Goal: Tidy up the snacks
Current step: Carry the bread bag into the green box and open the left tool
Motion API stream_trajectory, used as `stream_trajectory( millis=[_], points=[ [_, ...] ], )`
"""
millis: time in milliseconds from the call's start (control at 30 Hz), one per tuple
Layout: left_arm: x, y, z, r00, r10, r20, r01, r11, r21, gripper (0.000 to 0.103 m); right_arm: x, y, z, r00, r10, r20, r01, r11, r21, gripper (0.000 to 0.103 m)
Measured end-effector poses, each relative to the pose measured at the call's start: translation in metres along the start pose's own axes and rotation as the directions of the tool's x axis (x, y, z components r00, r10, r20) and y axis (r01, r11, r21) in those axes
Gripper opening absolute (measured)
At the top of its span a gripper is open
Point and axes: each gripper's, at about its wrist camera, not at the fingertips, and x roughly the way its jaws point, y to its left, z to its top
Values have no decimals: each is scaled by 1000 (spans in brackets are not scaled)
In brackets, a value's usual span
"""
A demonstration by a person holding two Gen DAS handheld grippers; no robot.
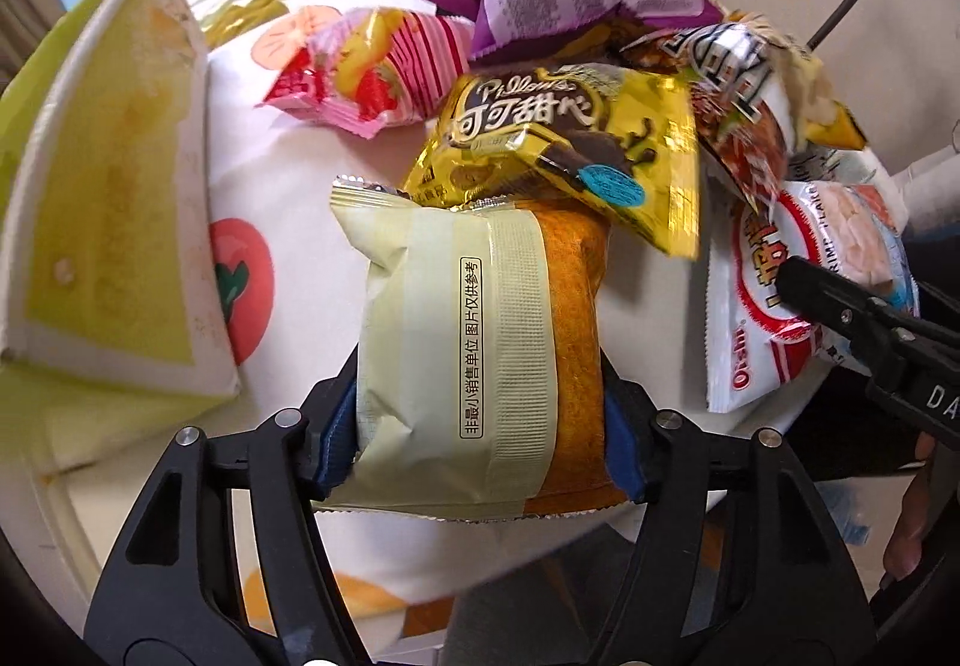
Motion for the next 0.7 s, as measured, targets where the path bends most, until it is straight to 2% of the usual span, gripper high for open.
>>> stream_trajectory(
  millis=[367,533,700],
  points=[
    [-67,-2,-22,993,58,103,-47,993,-109,62,-41,22,-9,995,90,41,-83,986,-143,69],
    [-108,9,-32,980,106,167,-73,979,-192,62,-57,42,-7,987,151,51,-136,963,-235,69],
    [-157,32,-36,960,167,224,-99,953,-286,63,-74,71,6,973,223,54,-192,921,-339,69]
  ],
)
